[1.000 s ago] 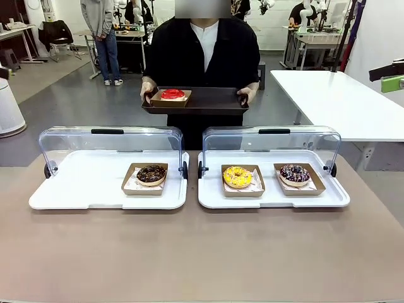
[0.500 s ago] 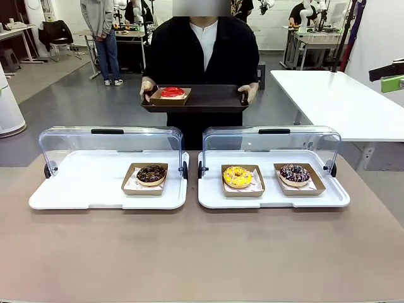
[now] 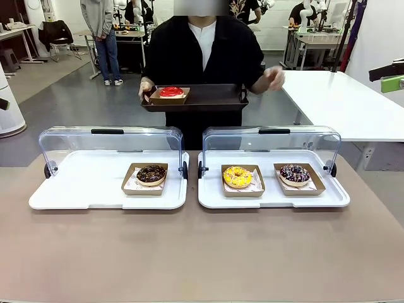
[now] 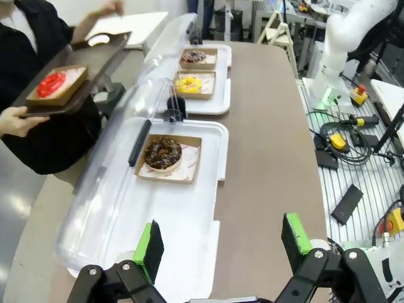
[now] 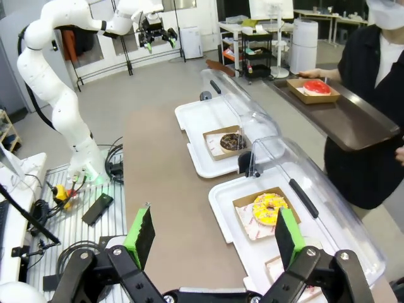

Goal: Provide the desired donut to the person.
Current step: Pick up and lift the Paper togo box containing the Donut pointed at by the person.

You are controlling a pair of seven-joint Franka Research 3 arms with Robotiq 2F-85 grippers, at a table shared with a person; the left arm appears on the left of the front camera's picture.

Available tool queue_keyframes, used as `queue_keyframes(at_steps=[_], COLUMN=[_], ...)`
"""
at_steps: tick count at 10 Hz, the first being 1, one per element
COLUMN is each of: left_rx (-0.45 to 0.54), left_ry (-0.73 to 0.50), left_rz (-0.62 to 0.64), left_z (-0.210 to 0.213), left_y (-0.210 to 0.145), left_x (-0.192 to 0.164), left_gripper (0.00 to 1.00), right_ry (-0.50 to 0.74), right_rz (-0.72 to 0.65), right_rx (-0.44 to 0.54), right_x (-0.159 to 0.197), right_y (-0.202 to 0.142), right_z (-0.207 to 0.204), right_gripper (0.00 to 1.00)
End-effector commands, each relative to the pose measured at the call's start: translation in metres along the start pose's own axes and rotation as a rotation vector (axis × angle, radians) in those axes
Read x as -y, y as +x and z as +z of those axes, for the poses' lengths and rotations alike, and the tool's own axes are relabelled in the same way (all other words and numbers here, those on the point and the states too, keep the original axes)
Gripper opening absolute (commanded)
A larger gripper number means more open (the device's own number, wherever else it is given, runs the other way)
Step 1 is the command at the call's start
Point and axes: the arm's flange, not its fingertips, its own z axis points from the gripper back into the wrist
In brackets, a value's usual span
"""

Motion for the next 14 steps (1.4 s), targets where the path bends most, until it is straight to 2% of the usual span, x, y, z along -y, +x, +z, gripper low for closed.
queue_keyframes(at_steps=[1,5,6,11,13,14], left_rx=[-0.057,-0.087,-0.057,-0.058,0.092,0.120], left_ry=[-0.068,-0.084,-0.078,-0.077,-0.058,-0.059], left_rz=[0.015,0.030,0.010,0.014,-0.007,-0.003], left_z=[-0.010,-0.012,-0.018,-0.017,-0.002,0.003], left_y=[0.003,0.000,0.000,-0.001,0.006,0.008], left_x=[0.000,-0.003,-0.002,-0.002,0.001,-0.001], left_gripper=[0.98,0.98,0.98,0.98,0.98,0.98], right_ry=[0.008,0.008,0.008,0.008,0.008,0.008], right_rz=[0.008,0.008,0.008,0.008,0.008,0.008], right_rx=[0.025,0.025,0.025,0.025,0.025,0.025], right_x=[0.002,0.002,0.002,0.002,0.002,0.002], right_y=[0.002,0.002,0.002,0.002,0.002,0.002], right_z=[-0.002,-0.002,-0.002,-0.002,-0.002,-0.002], right_gripper=[1.00,1.00,1.00,1.00,1.00,1.00])
